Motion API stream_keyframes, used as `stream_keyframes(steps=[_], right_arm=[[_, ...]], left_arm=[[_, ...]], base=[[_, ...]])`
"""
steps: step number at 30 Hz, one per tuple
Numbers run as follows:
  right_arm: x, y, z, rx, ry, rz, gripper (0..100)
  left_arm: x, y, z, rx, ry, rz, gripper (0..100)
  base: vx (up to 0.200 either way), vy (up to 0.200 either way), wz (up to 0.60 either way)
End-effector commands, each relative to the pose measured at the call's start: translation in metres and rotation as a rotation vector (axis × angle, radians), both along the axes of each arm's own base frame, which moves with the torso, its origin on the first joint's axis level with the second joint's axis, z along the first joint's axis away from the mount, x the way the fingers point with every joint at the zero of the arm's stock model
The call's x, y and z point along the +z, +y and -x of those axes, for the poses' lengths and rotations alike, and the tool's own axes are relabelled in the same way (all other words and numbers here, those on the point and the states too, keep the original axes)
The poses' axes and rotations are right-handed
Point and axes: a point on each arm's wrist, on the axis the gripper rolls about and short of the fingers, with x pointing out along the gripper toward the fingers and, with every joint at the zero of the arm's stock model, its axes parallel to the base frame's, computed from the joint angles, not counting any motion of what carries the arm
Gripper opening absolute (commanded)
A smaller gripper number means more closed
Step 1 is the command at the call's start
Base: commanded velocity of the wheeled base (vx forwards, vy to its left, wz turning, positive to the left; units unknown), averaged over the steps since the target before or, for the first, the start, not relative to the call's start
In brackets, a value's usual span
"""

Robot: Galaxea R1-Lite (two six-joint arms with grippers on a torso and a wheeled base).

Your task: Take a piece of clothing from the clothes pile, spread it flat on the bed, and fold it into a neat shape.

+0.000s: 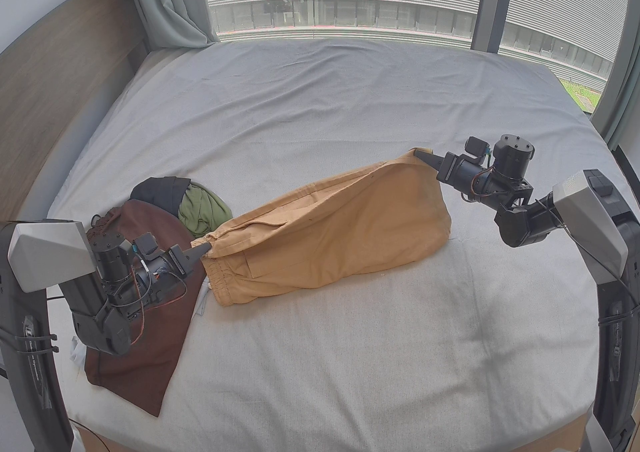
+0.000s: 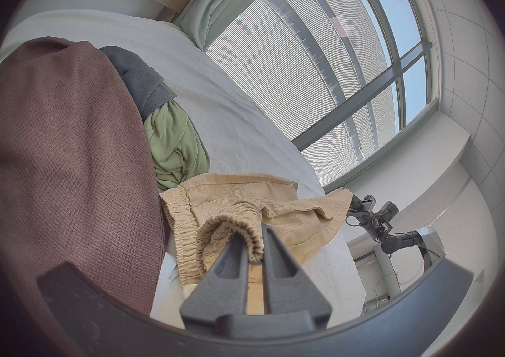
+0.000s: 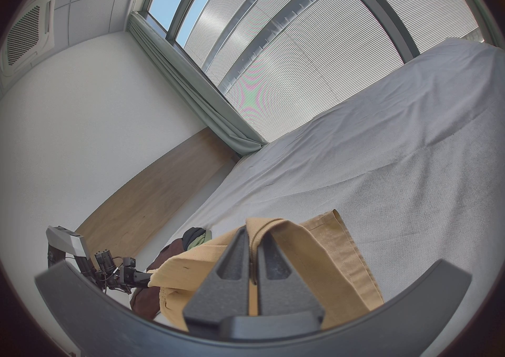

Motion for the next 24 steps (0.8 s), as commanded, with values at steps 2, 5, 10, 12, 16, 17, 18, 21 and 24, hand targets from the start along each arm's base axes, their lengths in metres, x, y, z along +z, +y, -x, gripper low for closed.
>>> stream_keyframes(steps=[2, 5, 10, 12, 16, 17, 18, 21, 24], right_arm=[[-0.014, 0.002, -0.007, 0.0, 0.014, 0.002, 0], [-0.013, 0.002, -0.007, 0.0, 0.012, 0.002, 0], [-0.02, 0.003, -0.012, -0.001, 0.025, 0.005, 0], [-0.019, 0.003, -0.012, 0.0, 0.021, 0.006, 0], [-0.026, 0.005, -0.016, 0.002, 0.029, 0.008, 0], [-0.026, 0.005, -0.017, 0.002, 0.026, 0.009, 0], [-0.026, 0.005, -0.017, 0.002, 0.026, 0.009, 0], [-0.029, 0.008, -0.018, 0.003, 0.029, 0.009, 0], [-0.029, 0.008, -0.018, 0.003, 0.029, 0.009, 0]], left_arm=[[-0.004, -0.001, -0.002, -0.002, 0.008, 0.0, 0], [-0.006, -0.001, -0.004, -0.003, 0.006, -0.001, 0], [-0.011, 0.0, -0.009, 0.022, 0.007, -0.004, 0], [-0.013, 0.001, -0.01, 0.028, 0.009, -0.005, 0], [-0.013, 0.001, -0.01, 0.028, 0.009, -0.003, 0], [-0.012, 0.001, -0.01, 0.028, 0.008, -0.003, 0], [-0.012, 0.001, -0.01, 0.028, 0.008, -0.003, 0], [-0.012, 0.003, -0.01, 0.033, 0.009, -0.002, 0], [-0.012, 0.003, -0.01, 0.033, 0.009, -0.002, 0]], base=[[0.0, 0.0, 0.0], [0.0, 0.0, 0.0], [0.0, 0.0, 0.0], [0.0, 0.0, 0.0], [0.0, 0.0, 0.0], [0.0, 0.0, 0.0], [0.0, 0.0, 0.0], [0.0, 0.0, 0.0], [0.0, 0.0, 0.0]])
